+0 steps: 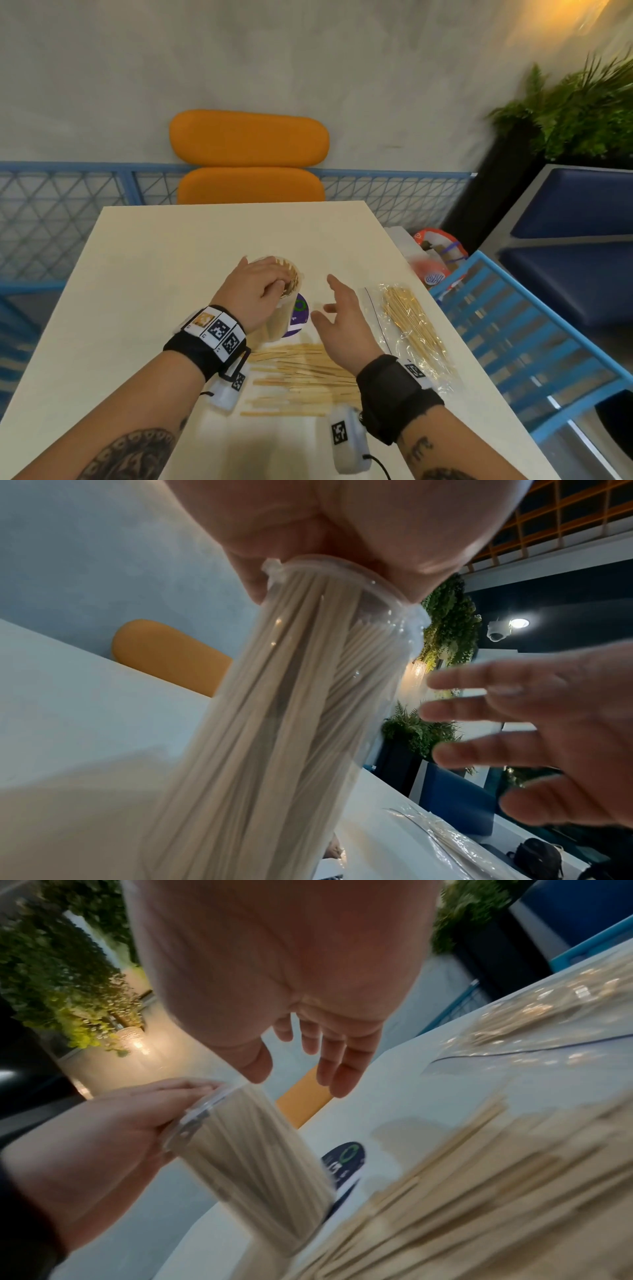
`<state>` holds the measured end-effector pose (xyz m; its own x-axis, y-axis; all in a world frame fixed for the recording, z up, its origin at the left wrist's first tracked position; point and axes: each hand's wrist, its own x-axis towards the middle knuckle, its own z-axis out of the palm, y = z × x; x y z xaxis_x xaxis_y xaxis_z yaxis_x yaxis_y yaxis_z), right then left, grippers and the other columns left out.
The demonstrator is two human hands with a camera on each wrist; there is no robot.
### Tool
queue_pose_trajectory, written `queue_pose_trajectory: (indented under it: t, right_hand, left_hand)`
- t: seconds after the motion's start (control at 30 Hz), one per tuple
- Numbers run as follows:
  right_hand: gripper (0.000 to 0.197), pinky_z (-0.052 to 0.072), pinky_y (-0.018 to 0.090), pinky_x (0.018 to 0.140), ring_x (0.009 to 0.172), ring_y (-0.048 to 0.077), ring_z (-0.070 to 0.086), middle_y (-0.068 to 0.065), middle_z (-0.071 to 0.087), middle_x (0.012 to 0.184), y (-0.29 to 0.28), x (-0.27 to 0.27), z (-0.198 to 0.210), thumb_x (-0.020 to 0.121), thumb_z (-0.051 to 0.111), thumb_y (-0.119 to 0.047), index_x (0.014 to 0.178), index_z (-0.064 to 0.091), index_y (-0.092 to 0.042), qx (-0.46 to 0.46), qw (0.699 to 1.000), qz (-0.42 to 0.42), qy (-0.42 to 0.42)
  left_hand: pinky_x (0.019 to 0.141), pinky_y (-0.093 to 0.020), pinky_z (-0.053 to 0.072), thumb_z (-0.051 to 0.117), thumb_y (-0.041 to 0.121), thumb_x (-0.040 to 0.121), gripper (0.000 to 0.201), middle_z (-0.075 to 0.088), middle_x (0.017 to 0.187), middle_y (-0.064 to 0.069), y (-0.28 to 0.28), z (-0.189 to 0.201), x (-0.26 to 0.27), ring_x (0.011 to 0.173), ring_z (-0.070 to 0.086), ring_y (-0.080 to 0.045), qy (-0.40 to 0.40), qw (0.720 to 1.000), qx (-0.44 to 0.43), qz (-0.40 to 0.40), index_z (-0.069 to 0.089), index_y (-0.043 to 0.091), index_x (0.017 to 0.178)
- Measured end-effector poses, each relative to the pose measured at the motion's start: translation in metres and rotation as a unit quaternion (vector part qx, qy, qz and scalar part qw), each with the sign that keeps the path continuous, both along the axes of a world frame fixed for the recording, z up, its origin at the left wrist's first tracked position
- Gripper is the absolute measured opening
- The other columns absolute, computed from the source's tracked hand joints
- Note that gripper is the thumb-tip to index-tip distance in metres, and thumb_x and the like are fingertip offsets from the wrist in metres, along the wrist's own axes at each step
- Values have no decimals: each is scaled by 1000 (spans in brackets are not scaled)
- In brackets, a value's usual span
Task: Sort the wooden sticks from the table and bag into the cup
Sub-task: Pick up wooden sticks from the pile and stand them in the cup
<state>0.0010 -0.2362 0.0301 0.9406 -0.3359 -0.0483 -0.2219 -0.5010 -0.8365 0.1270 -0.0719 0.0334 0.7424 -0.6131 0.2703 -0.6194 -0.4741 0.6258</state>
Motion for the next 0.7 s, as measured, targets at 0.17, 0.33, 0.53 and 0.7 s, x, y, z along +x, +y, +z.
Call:
queue_pose_trajectory:
  t: [0.17, 0.33, 0.53, 0.7]
  right_hand:
    - [50, 41, 25, 105, 126, 11, 47, -6, 36, 150, -19, -24, -10, 100, 54, -21, 147, 41, -25, -57, 996, -21, 59]
    - [27, 41, 22, 91, 117, 16, 51, -2, 60, 120, -20, -47, -24, 93, 59, -22, 119, 68, -25, -173, 974, 29, 141]
    - [31, 46, 34, 94, 112, 20, 47, -3, 58, 109, 5, -67, -35, 81, 74, -37, 110, 72, -28, -274, 936, 96, 197]
    - [39, 44, 38, 92, 111, 20, 44, -3, 60, 113, 31, -74, -39, 81, 71, -48, 114, 71, -29, -323, 916, 160, 175]
  left_hand:
    - [124, -44, -6, 49, 31, 100, 28, 59, 132, 23, 7, 4, -7, 146, 30, -8, 7, 1000, 1, -3, 75, 27, 109]
    - [120, -38, 24, 57, 27, 92, 20, 63, 117, 22, 20, 8, -27, 131, 47, -8, -3, 990, -129, 52, 74, 31, 102]
    - [79, -19, 43, 62, 15, 92, 22, 66, 95, 17, 27, 3, -68, 90, 56, -5, 76, 970, -199, 116, 71, 36, 89]
    - [70, -15, 40, 61, 16, 94, 24, 67, 90, 11, 33, -26, -98, 79, 58, -2, 195, 960, -156, 130, 68, 38, 91]
